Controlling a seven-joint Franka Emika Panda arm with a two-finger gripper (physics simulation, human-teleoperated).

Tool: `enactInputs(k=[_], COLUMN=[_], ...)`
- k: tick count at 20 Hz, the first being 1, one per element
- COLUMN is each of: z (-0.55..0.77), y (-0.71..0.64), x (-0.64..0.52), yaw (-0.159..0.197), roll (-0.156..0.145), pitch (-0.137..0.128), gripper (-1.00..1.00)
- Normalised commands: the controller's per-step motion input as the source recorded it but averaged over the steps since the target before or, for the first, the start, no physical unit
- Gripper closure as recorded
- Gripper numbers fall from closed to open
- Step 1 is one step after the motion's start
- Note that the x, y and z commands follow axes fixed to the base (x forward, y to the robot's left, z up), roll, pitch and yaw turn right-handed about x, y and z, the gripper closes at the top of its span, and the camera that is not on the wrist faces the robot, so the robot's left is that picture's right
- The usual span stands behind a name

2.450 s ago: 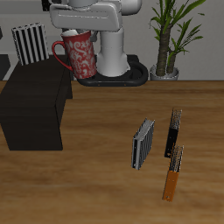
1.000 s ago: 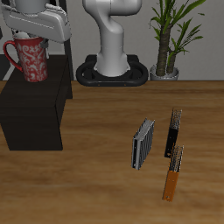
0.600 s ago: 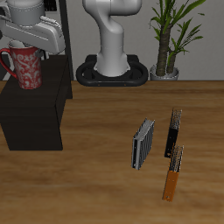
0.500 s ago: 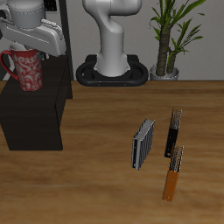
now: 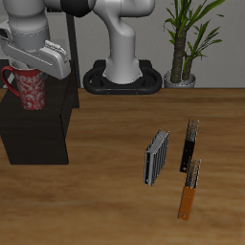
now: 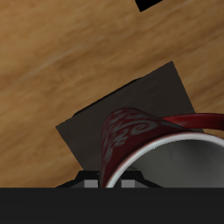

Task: Place the right striped book upright on top of the shelf and place the red mug on top of the shelf

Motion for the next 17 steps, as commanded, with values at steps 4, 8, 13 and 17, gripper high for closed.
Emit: enactInputs(k=[4,8,13,17], z=[-0.22,-0.02,0.06,0.27], y=[-0.04,-0.07,0.03,0.07], x=[0.01,-0.04,-0.12,-0.16], yaw=[0.002,-0.026,0.03,0.041], roll=[-0.036,-0.016,-0.024,-0.03], pitch=[0.051,0.02,-0.025,-0.055], gripper=[1.0,-1.0,-1.0,-1.0])
